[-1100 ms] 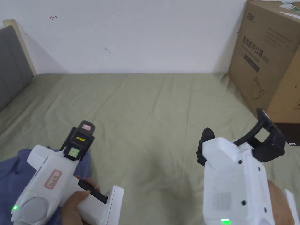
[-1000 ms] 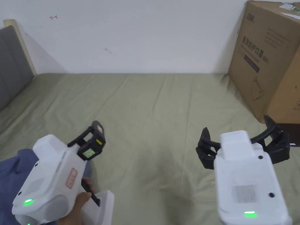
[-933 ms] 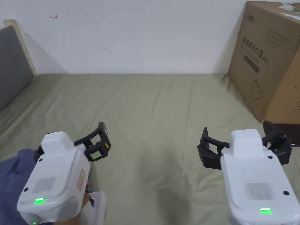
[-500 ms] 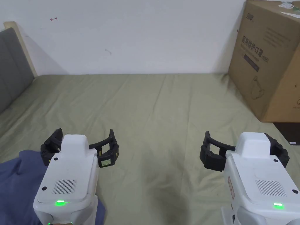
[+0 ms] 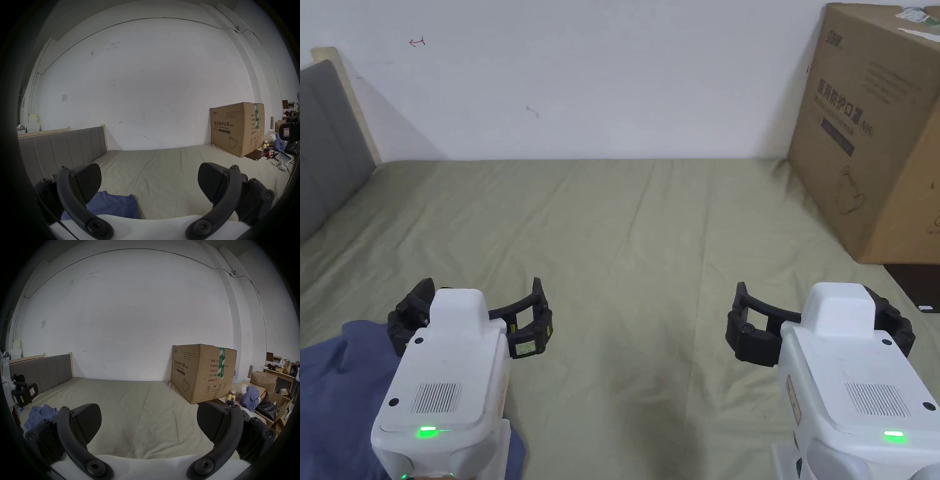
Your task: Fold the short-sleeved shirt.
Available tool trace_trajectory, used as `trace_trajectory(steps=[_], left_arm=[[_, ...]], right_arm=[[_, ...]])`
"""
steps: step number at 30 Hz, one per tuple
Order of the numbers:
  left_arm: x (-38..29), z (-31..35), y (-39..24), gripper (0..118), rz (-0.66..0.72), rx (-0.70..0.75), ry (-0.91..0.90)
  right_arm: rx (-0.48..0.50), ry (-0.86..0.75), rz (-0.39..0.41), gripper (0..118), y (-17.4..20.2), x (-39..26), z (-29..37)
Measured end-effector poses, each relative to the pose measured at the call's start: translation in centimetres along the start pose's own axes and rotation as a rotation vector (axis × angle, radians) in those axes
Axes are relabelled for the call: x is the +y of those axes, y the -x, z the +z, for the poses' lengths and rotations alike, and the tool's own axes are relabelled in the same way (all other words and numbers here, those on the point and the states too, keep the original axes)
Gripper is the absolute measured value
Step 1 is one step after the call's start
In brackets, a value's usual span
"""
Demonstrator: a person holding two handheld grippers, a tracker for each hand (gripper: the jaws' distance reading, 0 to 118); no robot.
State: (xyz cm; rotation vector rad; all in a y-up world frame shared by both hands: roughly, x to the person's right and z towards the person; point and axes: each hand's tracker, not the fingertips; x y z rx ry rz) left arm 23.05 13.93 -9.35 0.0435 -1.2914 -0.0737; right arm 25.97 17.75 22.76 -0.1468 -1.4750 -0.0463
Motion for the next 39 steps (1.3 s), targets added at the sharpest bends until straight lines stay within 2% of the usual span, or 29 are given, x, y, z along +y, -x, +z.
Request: trace_trajectory(steps=[24,26,27,28,29,30,31,32,33,34,35,39], left_arm=[[0.33,0.10,0.24,118,0.002,0.007,-0.008],[0.44,0.20,0.17,110,0.004,0.009,-0.014],[0.50,0.24,0.14,101,0.004,0.008,-0.015],[0.55,0.31,0.07,77,0.002,0.003,-0.015],[0.56,0.41,-0.01,77,-0.001,-0.004,-0.021],[0.55,0.45,-0.07,70,-0.004,-0.007,-0.022],[0.57,0.42,-0.20,44,-0.010,-0.011,-0.018],[0.56,0.42,-0.40,24,-0.017,-0.010,-0.016],[0.55,0.45,-0.50,8,-0.020,-0.010,-0.014],[0.58,0.65,-0.49,1,-0.011,-0.016,-0.017],[0.64,0.81,-0.41,0,0.009,-0.042,-0.015],[0.42,0.69,-0.70,0,0.000,-0.049,-0.001]], right_arm=[[0.008,0.008,0.006,115,-0.08,0.23,0.02],[0.004,0.011,0.006,115,-0.06,0.23,0.03],[0.002,0.011,0.006,113,-0.06,0.21,0.04],[-0.005,0.009,0.004,110,-0.01,0.18,0.09],[-0.006,0.015,0.005,108,0.01,0.21,0.14],[-0.001,0.018,0.006,108,0.01,0.25,0.17],[0.010,0.015,0.006,99,-0.01,0.31,0.26],[0.016,0.008,0.010,80,0.03,0.32,0.34],[0.010,0.007,0.017,57,0.13,0.34,0.37],[-0.004,0.004,0.036,18,0.31,0.34,0.29],[-0.019,-0.001,0.044,1,0.35,0.31,0.27],[0.001,-0.009,0.032,1,0.18,0.51,0.45]])
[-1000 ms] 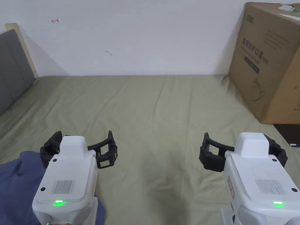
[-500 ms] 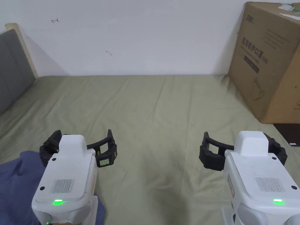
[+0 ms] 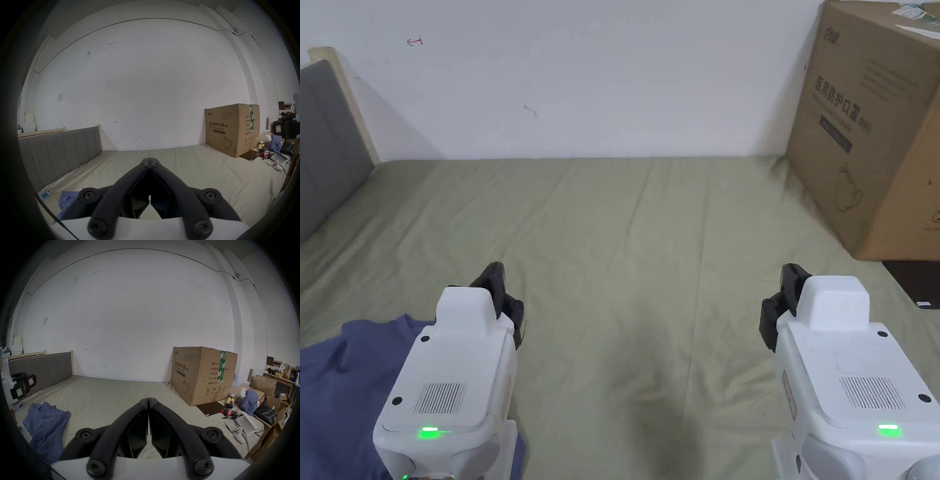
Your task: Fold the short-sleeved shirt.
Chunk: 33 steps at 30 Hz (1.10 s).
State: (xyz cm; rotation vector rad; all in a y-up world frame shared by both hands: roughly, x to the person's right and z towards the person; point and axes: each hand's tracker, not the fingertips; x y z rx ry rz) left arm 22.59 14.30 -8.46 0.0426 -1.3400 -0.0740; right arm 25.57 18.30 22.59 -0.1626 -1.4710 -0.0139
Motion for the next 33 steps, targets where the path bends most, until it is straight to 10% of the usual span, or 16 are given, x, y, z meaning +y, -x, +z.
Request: trace_trajectory(steps=[11,33], left_arm=[[0.1,0.8,3.6,0,0.015,0.093,0.000],[-0.7,13.4,22.5,0,-0.021,0.586,0.062]], right_arm=[[0.089,-0.002,0.009,1,2.8,0.7,-1.1],[0.564,-0.024,0.011,1,22.9,1.7,-0.3]])
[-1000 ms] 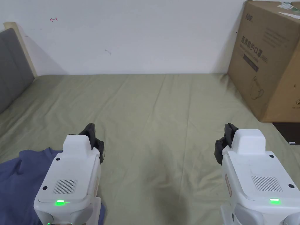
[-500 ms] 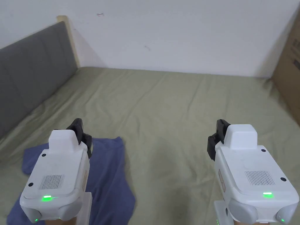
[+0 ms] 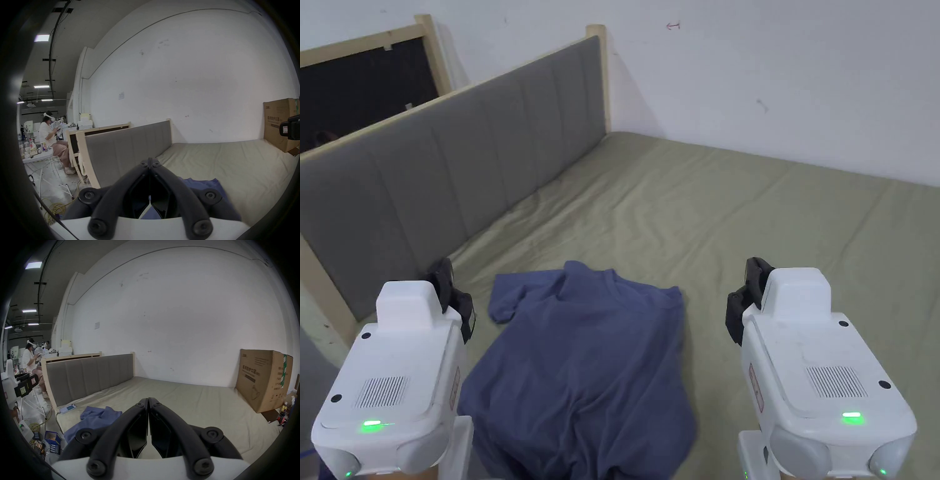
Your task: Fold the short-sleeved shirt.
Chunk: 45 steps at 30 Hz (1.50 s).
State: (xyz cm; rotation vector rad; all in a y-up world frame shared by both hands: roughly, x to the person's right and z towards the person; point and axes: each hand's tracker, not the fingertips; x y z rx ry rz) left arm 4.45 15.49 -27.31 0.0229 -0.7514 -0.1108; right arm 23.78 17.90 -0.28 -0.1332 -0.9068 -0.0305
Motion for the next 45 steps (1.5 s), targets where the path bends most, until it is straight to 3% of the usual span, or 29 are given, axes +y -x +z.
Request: trace_trajectory(steps=[9,18,23,24,25,28,29,30,35,37,38,40,42,44,45], left_arm=[[-0.5,-1.1,1.1,0,0.004,0.001,0.078],[-2.1,-7.9,-3.0,0,0.021,-0.160,0.328],[-4.4,-13.8,-7.4,1,-0.004,-0.277,0.582],[-5.0,-14.6,-8.3,9,-0.018,-0.287,0.616],[-5.8,-15.6,-9.4,28,-0.051,-0.295,0.671],[-8.2,-17.7,-11.7,106,-0.039,-0.313,0.804],[-9.2,-18.0,-12.4,117,-0.035,-0.311,0.839],[-9.7,-18.2,-12.9,118,-0.037,-0.316,0.833],[-14.0,-19.5,-15.4,118,-0.054,-0.321,0.972],[-16.1,-19.9,-16.0,111,-0.056,-0.333,1.005],[-17.0,-20.0,-16.4,101,-0.073,-0.326,1.036],[-18.3,-20.0,-16.8,65,-0.106,-0.315,1.091],[-18.1,-19.1,-16.7,56,-0.080,-0.329,1.039],[-17.7,-18.9,-17.1,19,-0.097,-0.342,1.038],[-17.6,-18.8,-17.2,9,-0.101,-0.344,1.033]], right_arm=[[0.019,0.009,0.009,1,0.1,-0.1,-0.4],[-0.067,0.036,0.022,1,-3.3,-0.6,-1.2],[-0.116,0.061,0.020,1,-5.3,-1.1,-2.0],[-0.123,0.066,0.021,1,-5.7,-1.2,-2.1],[-0.131,0.073,0.022,1,-6.1,-1.4,-2.3],[-0.155,0.094,0.022,1,-7.3,-2.0,-2.7],[-0.163,0.103,0.023,1,-7.7,-2.3,-2.8],[-0.169,0.110,0.022,1,-7.9,-2.4,-2.9],[-0.196,0.150,0.010,1,-9.5,-3.6,-3.2],[-0.199,0.159,0.005,1,-9.9,-4.0,-3.1],[-0.204,0.165,0.006,1,-10.1,-4.1,-3.1],[-0.209,0.172,0.006,1,-10.5,-4.4,-3.0],[-0.216,0.177,0.002,1,-10.9,-4.6,-2.8],[-0.224,0.182,-0.001,1,-11.4,-4.8,-2.7],[-0.228,0.184,-0.003,1,-11.6,-4.8,-2.6]])
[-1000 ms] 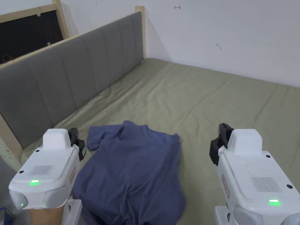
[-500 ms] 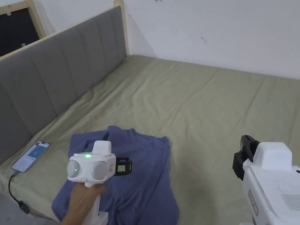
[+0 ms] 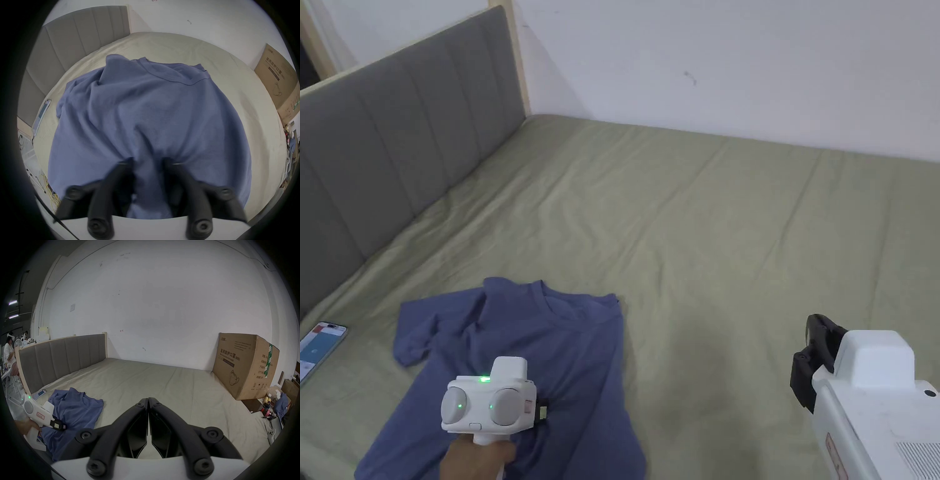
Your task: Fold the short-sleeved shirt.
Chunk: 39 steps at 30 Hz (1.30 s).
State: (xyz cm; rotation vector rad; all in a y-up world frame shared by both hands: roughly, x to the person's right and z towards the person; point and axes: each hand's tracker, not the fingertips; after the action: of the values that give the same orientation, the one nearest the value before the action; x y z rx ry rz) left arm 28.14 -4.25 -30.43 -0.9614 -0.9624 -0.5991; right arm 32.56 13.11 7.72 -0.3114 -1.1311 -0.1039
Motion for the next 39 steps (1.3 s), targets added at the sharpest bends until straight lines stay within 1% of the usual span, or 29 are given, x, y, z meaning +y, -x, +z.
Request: trace_trajectory(steps=[1,3,6,10,15,18,19,22,29,35,39], left_arm=[[0.1,0.0,0.0,6,-0.008,0.005,-0.007],[0.3,0.0,0.3,5,-0.013,-0.016,0.007],[-0.1,2.1,1.2,2,0.043,-0.061,-0.083],[0.6,6.7,2.1,1,0.104,-0.157,-0.186],[2.9,12.8,1.4,1,0.069,-0.206,-0.312],[5.2,16.5,0.2,1,0.068,-0.275,-0.395],[6.1,18.0,-0.6,1,0.049,-0.303,-0.421],[8.1,21.3,-3.8,1,-0.060,-0.313,-0.482],[11.0,27.9,-12.8,1,-0.227,-0.469,-0.591],[11.8,30.6,-21.3,1,-0.345,-0.580,-0.628],[11.2,30.4,-26.1,1,-0.383,-0.670,-0.603]], right_arm=[[-0.003,0.002,-0.004,1,-0.3,0.0,0.1],[-0.012,0.002,-0.012,1,-0.7,0.0,0.4],[-0.023,-0.008,-0.019,1,-1.5,0.1,0.9],[-0.037,-0.024,-0.027,1,-2.6,0.5,1.7],[-0.061,-0.055,-0.047,1,-3.9,0.8,3.3],[-0.076,-0.069,-0.057,1,-4.8,1.0,4.4],[-0.082,-0.074,-0.061,1,-5.2,1.1,4.8],[-0.100,-0.093,-0.073,1,-6.3,1.3,6.0],[-0.174,-0.145,-0.077,1,-9.5,2.1,9.1],[-0.252,-0.167,-0.086,1,-12.8,2.2,11.9],[-0.305,-0.183,-0.089,1,-14.7,2.1,13.4]])
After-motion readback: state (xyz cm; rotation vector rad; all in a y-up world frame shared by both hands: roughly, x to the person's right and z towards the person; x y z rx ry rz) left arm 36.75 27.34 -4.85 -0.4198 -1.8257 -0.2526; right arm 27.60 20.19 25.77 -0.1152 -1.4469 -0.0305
